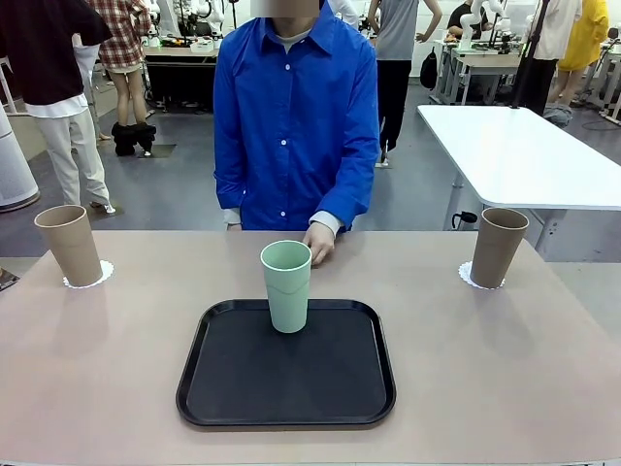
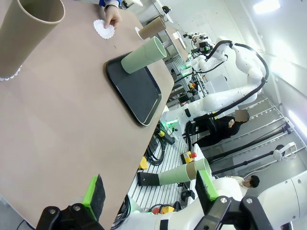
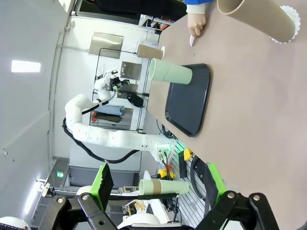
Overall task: Place coasters on the table and set cups on them.
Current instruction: Take one Reusable plastic cup from the Flat Tray and place it on a coaster set by the human.
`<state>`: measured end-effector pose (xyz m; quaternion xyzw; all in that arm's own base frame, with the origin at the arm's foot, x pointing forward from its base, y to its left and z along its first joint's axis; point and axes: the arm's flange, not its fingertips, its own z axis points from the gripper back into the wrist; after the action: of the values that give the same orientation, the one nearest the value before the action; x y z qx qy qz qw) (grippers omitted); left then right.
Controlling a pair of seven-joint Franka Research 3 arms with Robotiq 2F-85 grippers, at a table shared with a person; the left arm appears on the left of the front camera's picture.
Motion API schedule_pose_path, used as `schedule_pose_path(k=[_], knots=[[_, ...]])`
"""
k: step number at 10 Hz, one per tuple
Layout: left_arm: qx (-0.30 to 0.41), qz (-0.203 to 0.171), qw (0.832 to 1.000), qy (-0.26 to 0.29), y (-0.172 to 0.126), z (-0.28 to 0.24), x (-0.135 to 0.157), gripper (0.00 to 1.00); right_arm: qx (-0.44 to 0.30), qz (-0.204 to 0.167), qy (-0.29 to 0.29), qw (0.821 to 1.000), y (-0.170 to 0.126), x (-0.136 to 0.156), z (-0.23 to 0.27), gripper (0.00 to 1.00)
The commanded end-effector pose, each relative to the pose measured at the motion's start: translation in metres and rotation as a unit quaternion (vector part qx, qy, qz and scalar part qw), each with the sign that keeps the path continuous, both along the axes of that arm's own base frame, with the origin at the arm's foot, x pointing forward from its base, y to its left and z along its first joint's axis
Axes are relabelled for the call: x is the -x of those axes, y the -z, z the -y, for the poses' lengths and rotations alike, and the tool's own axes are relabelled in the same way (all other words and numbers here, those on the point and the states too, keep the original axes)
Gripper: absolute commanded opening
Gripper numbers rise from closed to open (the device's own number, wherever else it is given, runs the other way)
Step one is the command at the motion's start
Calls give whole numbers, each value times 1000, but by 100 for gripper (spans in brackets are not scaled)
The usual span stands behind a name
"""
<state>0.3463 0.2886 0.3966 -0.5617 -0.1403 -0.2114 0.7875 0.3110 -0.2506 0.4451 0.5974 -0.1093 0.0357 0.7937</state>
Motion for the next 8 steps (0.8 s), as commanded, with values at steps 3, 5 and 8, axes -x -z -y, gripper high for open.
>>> schedule_pose_path(k=[3,5,8], knots=[[-2,0,1000,-2,-2,0,1,100,2,0,0,1000,-2,2,0,100],[-2,0,1000,-2,-2,0,1,100,2,0,0,1000,-2,2,0,100],[-2,0,1000,-2,-2,0,1,100,2,0,0,1000,-2,2,0,100]])
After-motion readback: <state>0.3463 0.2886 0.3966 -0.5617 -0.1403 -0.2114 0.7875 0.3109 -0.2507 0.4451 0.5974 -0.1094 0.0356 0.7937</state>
